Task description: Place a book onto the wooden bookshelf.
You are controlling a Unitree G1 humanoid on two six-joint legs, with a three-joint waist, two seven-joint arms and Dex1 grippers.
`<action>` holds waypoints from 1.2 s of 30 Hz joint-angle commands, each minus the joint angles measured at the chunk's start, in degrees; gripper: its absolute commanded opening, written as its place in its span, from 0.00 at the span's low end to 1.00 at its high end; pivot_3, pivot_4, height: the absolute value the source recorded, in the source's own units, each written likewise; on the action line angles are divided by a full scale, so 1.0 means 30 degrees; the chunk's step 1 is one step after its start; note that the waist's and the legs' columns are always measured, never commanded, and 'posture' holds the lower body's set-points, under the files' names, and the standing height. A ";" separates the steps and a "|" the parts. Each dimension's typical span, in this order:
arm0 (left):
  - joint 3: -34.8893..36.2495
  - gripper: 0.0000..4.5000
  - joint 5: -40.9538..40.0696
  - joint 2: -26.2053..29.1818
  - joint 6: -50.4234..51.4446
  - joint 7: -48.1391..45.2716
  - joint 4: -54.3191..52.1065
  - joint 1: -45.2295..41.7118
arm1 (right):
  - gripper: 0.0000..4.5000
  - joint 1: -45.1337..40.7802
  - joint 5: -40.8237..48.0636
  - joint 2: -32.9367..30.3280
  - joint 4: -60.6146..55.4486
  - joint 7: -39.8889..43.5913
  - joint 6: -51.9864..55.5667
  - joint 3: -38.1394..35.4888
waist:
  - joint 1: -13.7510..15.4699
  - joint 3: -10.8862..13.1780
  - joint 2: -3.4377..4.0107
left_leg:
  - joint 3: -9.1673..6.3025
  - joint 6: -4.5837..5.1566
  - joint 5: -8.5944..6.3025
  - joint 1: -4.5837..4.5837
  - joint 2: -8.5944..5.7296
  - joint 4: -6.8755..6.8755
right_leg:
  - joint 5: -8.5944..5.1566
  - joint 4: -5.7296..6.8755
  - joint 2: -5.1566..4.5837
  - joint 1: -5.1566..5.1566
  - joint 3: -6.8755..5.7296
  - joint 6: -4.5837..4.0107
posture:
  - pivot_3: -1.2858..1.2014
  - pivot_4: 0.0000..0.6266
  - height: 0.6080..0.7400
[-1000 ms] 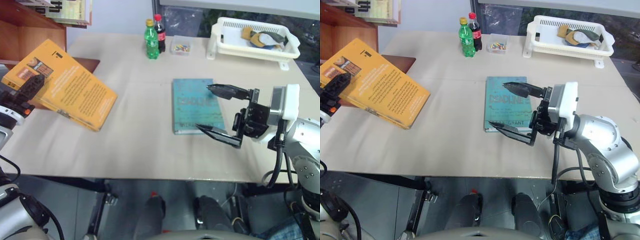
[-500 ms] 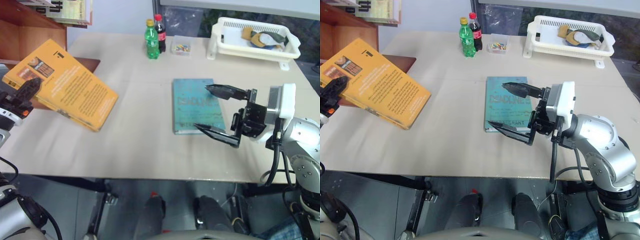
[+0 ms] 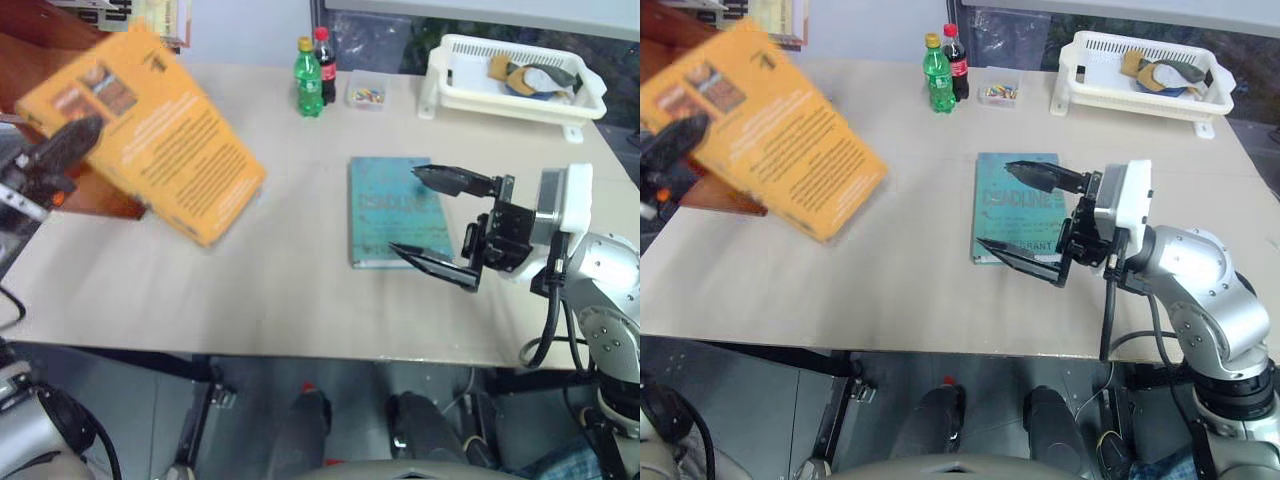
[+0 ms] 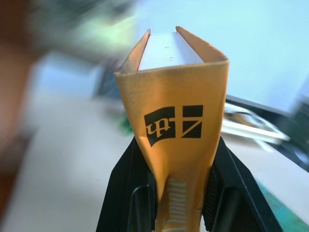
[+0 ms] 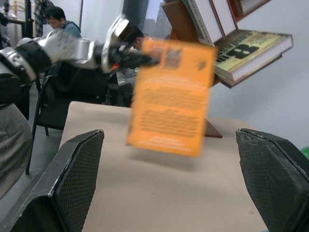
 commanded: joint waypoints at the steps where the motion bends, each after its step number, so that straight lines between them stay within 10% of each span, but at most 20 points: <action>1: -0.2187 0.22 0.0844 0.1577 -0.1797 -0.1521 -0.2238 -0.2583 | 1.00 -0.0386 0.0083 0.0075 -0.0024 0.0156 -0.0454 -0.0195 | -0.0103 0.0002 0.0004 | 0.0012 0.0000 0.0000 0.0005 -0.0011 -0.0001 | 0.0000 -0.0004 0.0000 -0.0001 0.0008 0.0001 | 0.52 0.24 1.00; 9: -1.0089 0.22 1.0446 0.5554 -1.1946 -0.6668 -0.0712 -0.7616 | 1.00 -0.0624 -0.0033 0.0389 0.0327 0.0232 -0.0698 -0.0001 | -0.0278 0.0106 0.0162 | 0.0051 0.0001 -0.0001 0.0026 -0.0019 -0.0067 | -0.0007 -0.0007 0.0082 -0.0028 0.0055 -0.0005 | 0.52 0.24 1.00; 21: -1.2812 0.22 1.9015 0.7437 -2.3765 -0.5812 1.0673 -1.1025 | 1.00 -0.1168 -0.0278 0.0973 0.0915 0.0465 -0.0983 0.0398 | -0.0206 0.0130 0.0172 | 0.0073 0.0005 -0.0001 -0.0004 0.0006 -0.0060 | -0.0014 -0.0011 0.0116 -0.0049 0.0079 0.0002 | 0.52 0.24 1.00; 36: -1.6761 0.22 2.6312 0.7051 -2.8092 -0.0547 2.0637 -1.4427 | 1.00 -0.0394 -0.0487 0.0830 0.0189 -0.0170 -0.1145 0.0149 | -0.0391 0.0154 0.0088 | 0.0067 0.0006 -0.0002 -0.0002 0.0009 -0.0036 | -0.0014 0.0023 0.0109 -0.0047 0.0054 0.0013 | 0.52 0.24 1.00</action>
